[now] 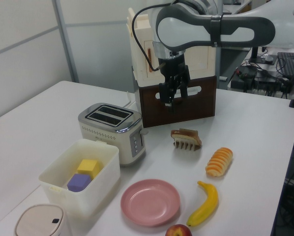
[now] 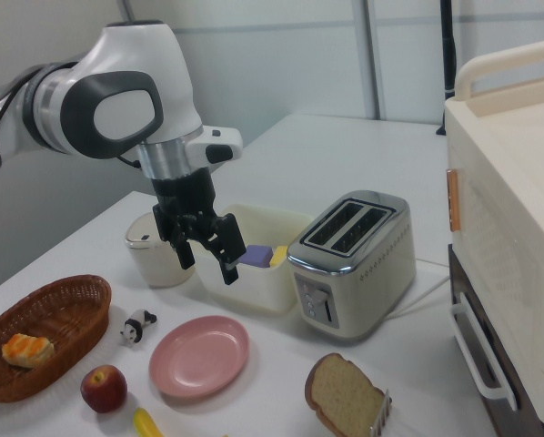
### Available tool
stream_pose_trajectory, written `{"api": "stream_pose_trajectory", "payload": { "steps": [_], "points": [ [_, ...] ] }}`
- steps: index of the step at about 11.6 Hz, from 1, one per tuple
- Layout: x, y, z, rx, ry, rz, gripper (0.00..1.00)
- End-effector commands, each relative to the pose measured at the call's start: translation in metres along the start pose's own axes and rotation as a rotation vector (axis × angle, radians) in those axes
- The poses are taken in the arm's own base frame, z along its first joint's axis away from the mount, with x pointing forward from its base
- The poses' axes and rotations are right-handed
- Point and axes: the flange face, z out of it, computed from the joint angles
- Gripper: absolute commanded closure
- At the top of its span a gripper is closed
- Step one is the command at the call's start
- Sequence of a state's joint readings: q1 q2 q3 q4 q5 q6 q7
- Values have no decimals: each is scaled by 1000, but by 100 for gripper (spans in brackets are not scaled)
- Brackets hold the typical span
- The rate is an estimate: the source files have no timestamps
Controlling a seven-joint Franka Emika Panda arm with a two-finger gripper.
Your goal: Put the bread in the toaster
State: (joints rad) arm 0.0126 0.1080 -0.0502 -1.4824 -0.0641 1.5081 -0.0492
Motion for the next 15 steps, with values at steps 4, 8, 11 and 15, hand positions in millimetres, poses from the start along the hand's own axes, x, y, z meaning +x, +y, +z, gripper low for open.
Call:
{"api": "stream_pose_trajectory", "payload": {
  "steps": [4, 8, 11, 15],
  "points": [
    [-6, 7, -2, 0, -5, 1, 0],
    [-3, 8, -1, -2, 20, 5, 0],
    [-2, 15, 0, -3, 22, 14, 0],
    [6, 11, 15, 9, 9, 12, 0]
  ]
}}
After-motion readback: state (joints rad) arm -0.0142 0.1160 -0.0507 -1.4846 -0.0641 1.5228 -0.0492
